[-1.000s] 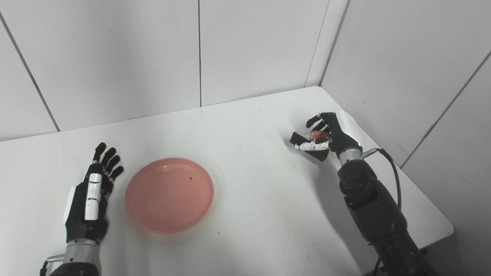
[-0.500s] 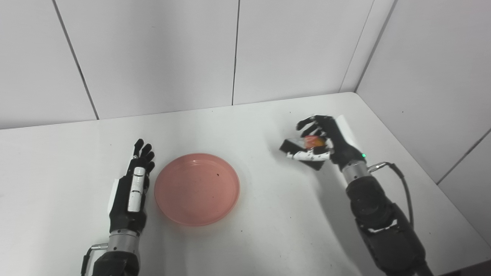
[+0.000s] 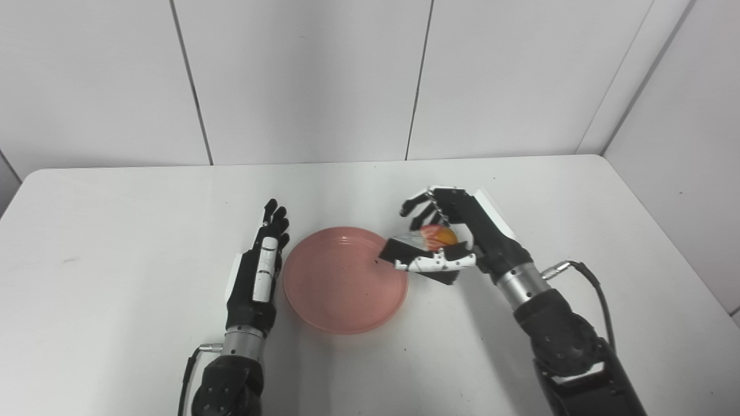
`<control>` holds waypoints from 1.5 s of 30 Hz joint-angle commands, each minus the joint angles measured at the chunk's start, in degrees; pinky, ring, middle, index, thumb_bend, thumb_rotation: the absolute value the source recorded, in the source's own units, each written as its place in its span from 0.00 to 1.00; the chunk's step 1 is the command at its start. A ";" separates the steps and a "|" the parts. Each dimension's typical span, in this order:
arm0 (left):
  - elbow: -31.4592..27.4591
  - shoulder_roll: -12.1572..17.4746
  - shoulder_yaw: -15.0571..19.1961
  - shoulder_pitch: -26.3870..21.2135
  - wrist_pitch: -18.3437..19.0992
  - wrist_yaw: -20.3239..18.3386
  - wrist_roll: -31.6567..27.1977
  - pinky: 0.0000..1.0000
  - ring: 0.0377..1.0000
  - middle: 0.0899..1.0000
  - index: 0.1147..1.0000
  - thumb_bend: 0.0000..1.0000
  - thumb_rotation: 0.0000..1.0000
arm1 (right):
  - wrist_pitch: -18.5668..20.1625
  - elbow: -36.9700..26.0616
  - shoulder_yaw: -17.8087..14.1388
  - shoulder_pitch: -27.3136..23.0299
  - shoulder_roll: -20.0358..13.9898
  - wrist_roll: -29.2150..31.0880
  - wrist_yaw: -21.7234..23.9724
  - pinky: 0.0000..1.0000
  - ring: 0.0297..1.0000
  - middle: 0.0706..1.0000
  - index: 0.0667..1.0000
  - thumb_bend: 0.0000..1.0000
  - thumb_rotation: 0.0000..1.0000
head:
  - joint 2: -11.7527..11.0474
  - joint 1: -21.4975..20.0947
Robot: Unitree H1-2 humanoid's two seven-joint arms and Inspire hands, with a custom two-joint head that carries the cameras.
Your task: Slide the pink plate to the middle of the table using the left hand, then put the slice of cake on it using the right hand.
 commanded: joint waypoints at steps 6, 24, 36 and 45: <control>0.68 -1.15 -0.99 3.41 1.06 0.99 0.88 1.00 0.99 0.98 1.00 0.55 0.98 | -1.79 0.55 1.56 -3.53 0.71 -1.65 1.37 0.22 0.27 0.37 0.49 0.51 0.00 | 1.30 1.31; -2.07 -1.99 -1.80 4.11 3.38 2.16 0.85 0.99 0.97 0.97 0.99 0.58 0.96 | -19.95 25.64 8.58 -7.54 4.18 -15.24 -9.88 0.23 0.26 0.34 0.47 0.52 0.00 | 2.15 1.45; -1.18 -1.93 -1.96 3.98 1.54 2.82 1.74 0.96 0.96 0.96 0.98 0.58 0.96 | -21.03 28.74 11.20 -8.15 2.82 -21.70 -11.07 0.61 0.72 0.72 0.67 0.58 0.09 | 1.89 1.00; -1.93 -1.17 -1.95 3.87 3.30 1.91 1.40 0.99 0.98 0.97 0.98 0.57 0.96 | -21.87 23.41 9.66 -5.67 0.87 -15.43 -4.84 0.95 1.00 1.00 0.89 0.70 0.52 | 1.38 0.66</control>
